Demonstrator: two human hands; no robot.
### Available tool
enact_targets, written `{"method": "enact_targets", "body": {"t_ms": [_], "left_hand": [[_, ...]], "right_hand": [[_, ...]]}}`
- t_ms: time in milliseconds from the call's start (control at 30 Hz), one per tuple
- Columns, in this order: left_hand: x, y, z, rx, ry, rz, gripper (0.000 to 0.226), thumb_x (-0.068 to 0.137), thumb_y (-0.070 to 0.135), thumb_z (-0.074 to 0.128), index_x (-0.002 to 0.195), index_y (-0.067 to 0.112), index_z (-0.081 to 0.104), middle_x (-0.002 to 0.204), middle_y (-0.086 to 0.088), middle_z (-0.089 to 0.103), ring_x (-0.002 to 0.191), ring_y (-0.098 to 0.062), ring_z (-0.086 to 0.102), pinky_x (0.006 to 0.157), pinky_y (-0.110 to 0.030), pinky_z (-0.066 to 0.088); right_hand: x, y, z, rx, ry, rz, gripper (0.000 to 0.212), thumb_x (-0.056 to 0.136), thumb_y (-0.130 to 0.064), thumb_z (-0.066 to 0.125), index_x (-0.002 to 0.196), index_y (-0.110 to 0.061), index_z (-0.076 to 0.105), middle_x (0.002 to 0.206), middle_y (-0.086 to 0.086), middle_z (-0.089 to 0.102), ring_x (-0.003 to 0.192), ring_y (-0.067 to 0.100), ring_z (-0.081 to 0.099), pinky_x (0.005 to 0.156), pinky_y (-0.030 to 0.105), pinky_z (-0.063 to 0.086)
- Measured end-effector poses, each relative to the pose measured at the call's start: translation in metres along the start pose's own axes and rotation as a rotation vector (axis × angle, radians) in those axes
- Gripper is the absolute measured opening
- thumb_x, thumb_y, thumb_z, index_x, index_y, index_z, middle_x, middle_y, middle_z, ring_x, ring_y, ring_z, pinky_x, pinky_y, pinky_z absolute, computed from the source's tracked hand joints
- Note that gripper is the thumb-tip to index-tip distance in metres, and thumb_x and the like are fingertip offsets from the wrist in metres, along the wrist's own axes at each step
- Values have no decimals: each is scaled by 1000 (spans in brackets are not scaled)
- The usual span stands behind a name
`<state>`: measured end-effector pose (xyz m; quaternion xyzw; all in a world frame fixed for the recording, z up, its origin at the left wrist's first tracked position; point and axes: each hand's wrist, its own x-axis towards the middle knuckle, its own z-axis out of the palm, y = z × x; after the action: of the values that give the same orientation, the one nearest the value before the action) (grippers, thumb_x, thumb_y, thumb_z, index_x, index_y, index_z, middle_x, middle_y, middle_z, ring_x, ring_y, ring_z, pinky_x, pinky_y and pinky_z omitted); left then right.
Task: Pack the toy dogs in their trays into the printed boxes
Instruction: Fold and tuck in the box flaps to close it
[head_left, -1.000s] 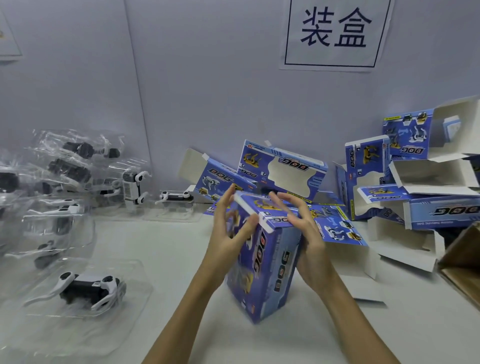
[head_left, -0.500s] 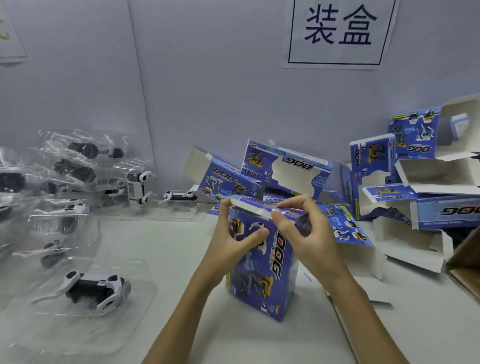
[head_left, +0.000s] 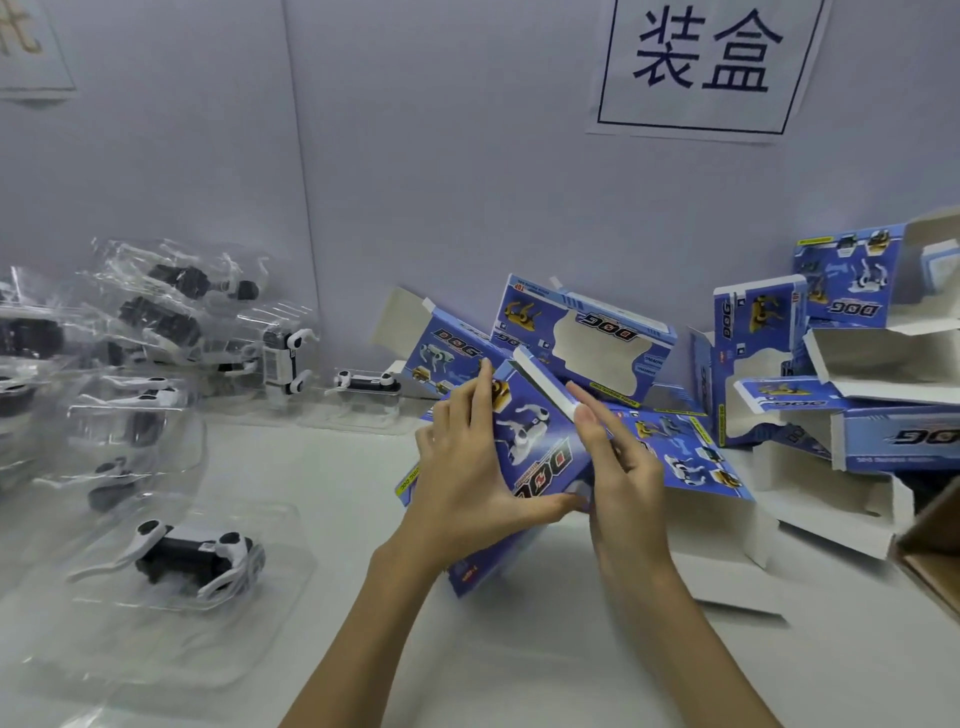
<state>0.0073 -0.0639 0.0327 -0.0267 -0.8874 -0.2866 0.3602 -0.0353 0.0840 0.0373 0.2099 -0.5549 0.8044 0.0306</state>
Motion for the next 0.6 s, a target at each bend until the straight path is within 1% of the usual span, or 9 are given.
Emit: {"method": "enact_targets", "body": {"t_ms": [67, 133, 200, 267, 333, 367, 433, 500, 600], "left_hand": [[2, -5, -5, -22, 1, 79, 131, 61, 74, 79, 163, 18, 20, 153, 8, 37, 137, -13, 37, 116, -41, 36], [3, -11, -9, 84, 9, 213, 126, 62, 68, 82, 162, 19, 24, 154, 7, 38, 138, -13, 35, 118, -39, 30], [3, -17, -10, 140, 4, 286, 125, 62, 61, 89, 162, 20, 25, 157, 5, 37, 143, -13, 31, 122, -43, 24], [3, -20, -9, 122, -31, 290, 126, 61, 54, 93, 161, 20, 26, 158, 4, 38, 146, -14, 30, 125, -47, 20], [2, -21, -7, 105, -47, 288, 125, 61, 51, 95, 161, 18, 27, 158, 2, 39, 147, -15, 32, 126, -48, 19], [2, -20, -6, 105, -40, 293, 125, 61, 51, 95, 161, 18, 28, 158, 2, 40, 147, -16, 32, 126, -48, 20], [2, -18, -3, 102, -9, 301, 126, 60, 51, 96, 161, 17, 29, 157, 1, 40, 145, -13, 32, 125, -47, 22], [0, -16, -1, 86, 17, 283, 128, 58, 50, 97, 160, 15, 30, 156, 2, 40, 143, -8, 27, 123, -43, 23], [-2, -14, 2, 82, 16, 255, 129, 58, 52, 96, 162, 15, 28, 157, 3, 38, 143, -11, 29, 122, -40, 23]], "right_hand": [[8, -4, -14, -90, -111, 3, 29, 92, -38, 75, 120, -31, 69, 112, 4, 78, 102, 27, 77, 70, 41, 65], [13, -9, -24, -158, -198, 5, 28, 90, -28, 64, 116, -22, 58, 106, 3, 77, 93, 21, 77, 61, 30, 61], [14, -9, -23, -184, -232, 14, 28, 97, -27, 69, 113, -16, 50, 105, 5, 76, 90, 21, 77, 60, 28, 59], [11, -3, -18, -225, -215, -7, 31, 99, -31, 67, 112, -13, 45, 110, 13, 74, 96, 25, 77, 66, 37, 62], [8, 2, -14, -217, -180, -56, 31, 94, -33, 64, 116, -18, 48, 113, 11, 74, 100, 27, 76, 75, 49, 64], [8, 4, -13, -197, -177, -74, 33, 94, -33, 64, 123, -23, 51, 114, 7, 75, 102, 27, 76, 77, 51, 65], [7, 6, -14, -179, -180, -108, 41, 98, -30, 65, 137, -33, 58, 120, -1, 75, 108, 24, 75, 79, 45, 66], [6, 8, -14, -178, -159, -141, 43, 99, -28, 65, 140, -40, 64, 130, -5, 73, 119, 20, 71, 86, 43, 65], [5, 13, -11, -221, -124, -184, 44, 100, -28, 62, 144, -33, 62, 143, -9, 66, 137, 18, 59, 101, 52, 58]]}}
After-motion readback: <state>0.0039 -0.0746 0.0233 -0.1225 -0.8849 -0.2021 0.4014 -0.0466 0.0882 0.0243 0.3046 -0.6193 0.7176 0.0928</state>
